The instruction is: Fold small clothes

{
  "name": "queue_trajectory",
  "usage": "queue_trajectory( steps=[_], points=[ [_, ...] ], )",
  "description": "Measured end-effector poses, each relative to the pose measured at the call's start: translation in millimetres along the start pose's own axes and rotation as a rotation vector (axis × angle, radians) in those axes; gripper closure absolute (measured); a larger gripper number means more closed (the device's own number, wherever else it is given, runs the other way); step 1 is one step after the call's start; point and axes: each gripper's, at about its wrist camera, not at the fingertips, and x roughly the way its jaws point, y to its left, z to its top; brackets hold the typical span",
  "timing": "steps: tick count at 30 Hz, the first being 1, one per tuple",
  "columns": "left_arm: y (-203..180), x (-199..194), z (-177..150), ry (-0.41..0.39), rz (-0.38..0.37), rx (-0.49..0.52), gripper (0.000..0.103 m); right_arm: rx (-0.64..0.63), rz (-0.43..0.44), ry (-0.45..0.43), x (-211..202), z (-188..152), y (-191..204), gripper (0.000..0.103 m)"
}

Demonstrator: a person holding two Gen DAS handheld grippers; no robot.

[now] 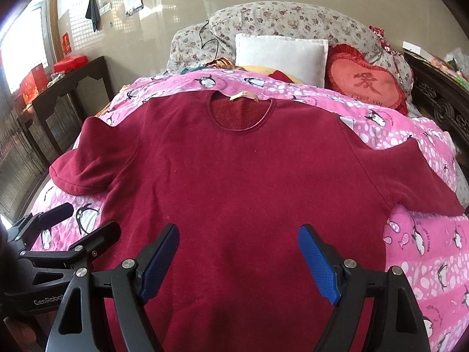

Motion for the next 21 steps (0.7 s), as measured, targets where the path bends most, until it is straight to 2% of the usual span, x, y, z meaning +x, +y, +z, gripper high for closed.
queue_trajectory(
  steps=[2, 12, 17, 21],
  points=[
    [0, -1, 0, -0.009, -0.014, -0.012, 0.001, -0.004, -0.005, 0.001, 1, 0, -1, 0.021],
    [18, -1, -1, 0.030, 0.009, -0.047, 0.001, -0.009, 0.010, 0.012, 9, 3, 6, 0.021],
    [44, -10, -1, 0.034, 0.013, -0.103, 0.001, -0.029, 0.020, 0.025, 20, 6, 16, 0.022],
    [78, -24, -1, 0.021, 0.052, -0.171, 0.001, -0.060, 0.037, 0.023, 25, 9, 27, 0.022]
  ],
)
